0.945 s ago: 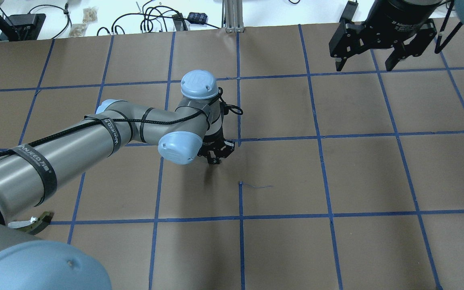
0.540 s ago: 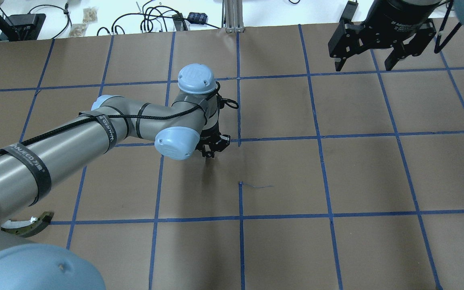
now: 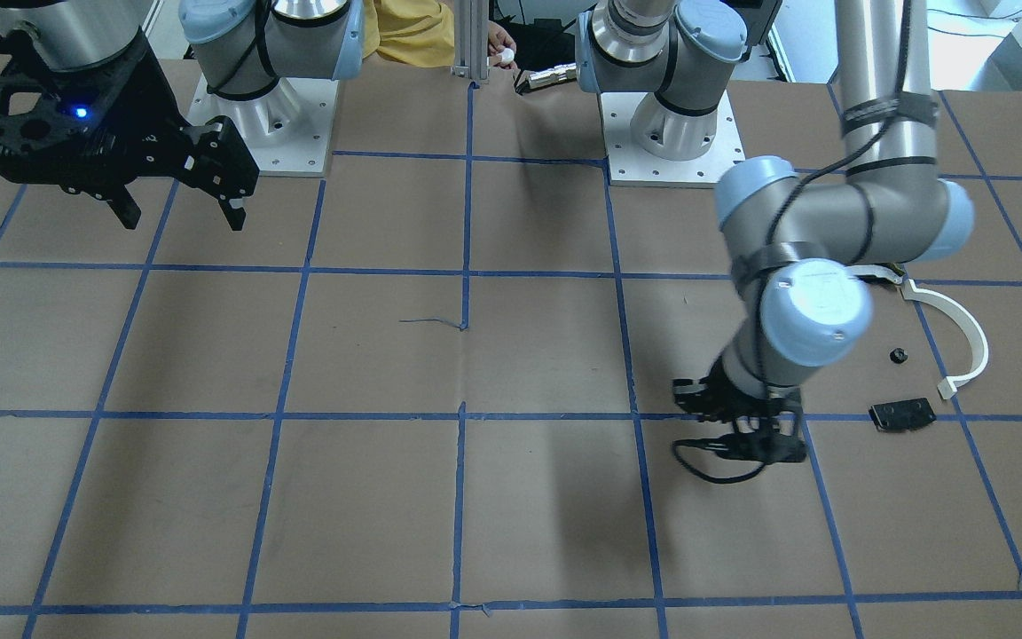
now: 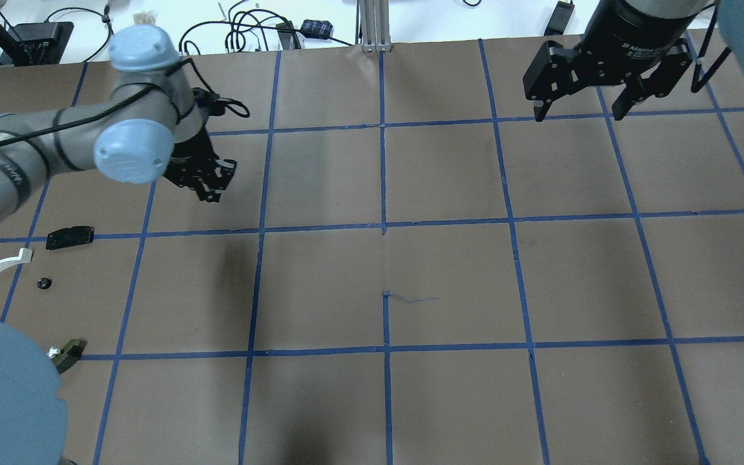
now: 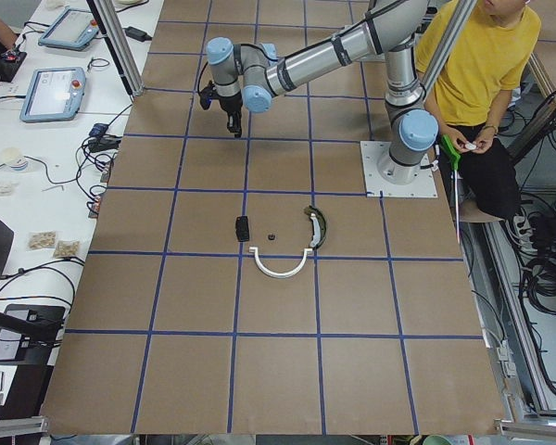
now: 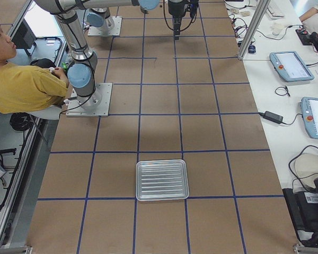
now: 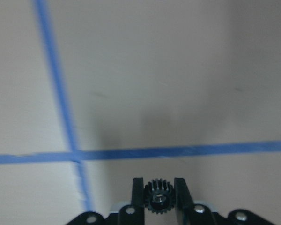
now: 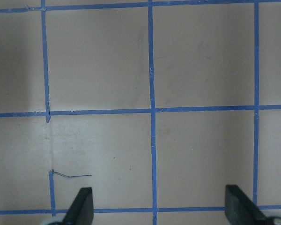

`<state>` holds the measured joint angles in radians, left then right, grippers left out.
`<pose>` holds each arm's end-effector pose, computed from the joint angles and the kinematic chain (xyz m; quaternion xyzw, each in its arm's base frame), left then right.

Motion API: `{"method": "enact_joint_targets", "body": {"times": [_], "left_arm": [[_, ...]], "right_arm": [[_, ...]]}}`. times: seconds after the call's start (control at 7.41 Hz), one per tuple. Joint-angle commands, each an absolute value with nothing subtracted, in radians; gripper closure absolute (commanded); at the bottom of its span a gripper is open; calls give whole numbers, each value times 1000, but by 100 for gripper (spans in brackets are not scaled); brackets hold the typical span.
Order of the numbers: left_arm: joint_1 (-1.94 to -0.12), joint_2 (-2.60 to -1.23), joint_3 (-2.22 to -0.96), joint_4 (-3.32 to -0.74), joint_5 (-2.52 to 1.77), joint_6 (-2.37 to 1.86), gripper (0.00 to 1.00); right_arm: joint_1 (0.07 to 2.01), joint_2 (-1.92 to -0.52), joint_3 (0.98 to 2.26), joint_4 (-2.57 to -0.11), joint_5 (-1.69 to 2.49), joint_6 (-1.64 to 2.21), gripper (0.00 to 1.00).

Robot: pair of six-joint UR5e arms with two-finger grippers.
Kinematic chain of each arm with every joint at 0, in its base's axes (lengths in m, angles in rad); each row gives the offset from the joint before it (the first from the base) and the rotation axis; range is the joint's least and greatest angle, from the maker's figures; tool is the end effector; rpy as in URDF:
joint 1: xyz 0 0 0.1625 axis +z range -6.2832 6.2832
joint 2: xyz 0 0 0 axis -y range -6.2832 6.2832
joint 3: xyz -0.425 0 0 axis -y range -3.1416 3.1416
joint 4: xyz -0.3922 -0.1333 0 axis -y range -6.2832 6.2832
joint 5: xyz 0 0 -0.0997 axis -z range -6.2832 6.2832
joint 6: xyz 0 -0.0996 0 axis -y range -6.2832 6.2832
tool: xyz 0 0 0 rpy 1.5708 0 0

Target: Place bearing gear from tray to pile

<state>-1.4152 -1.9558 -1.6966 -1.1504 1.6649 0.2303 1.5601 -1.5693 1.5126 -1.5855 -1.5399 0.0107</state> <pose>-0.0307 -0.6041 0.2569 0.0394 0.9971 0.0533 0.0375 0.1310 -0.5002 0.5175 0.0101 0.9992 -0.0357 0.0154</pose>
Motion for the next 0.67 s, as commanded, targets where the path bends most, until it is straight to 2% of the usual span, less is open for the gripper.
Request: {"method": "enact_joint_targets", "body": {"times": [0.0, 0.27, 0.54], "left_arm": [[-1155, -1944, -1706, -1160, 1667, 501, 100], [-966, -1947, -1767, -1151, 1661, 626, 100], [-881, -1968, -1804, -1151, 1661, 702, 100]], "right_arm": [[1560, -1571, 1534, -1632, -1536, 12, 0], [1559, -1572, 1531, -1632, -1534, 12, 0], [1560, -1574, 1529, -1632, -1534, 12, 0]]}}
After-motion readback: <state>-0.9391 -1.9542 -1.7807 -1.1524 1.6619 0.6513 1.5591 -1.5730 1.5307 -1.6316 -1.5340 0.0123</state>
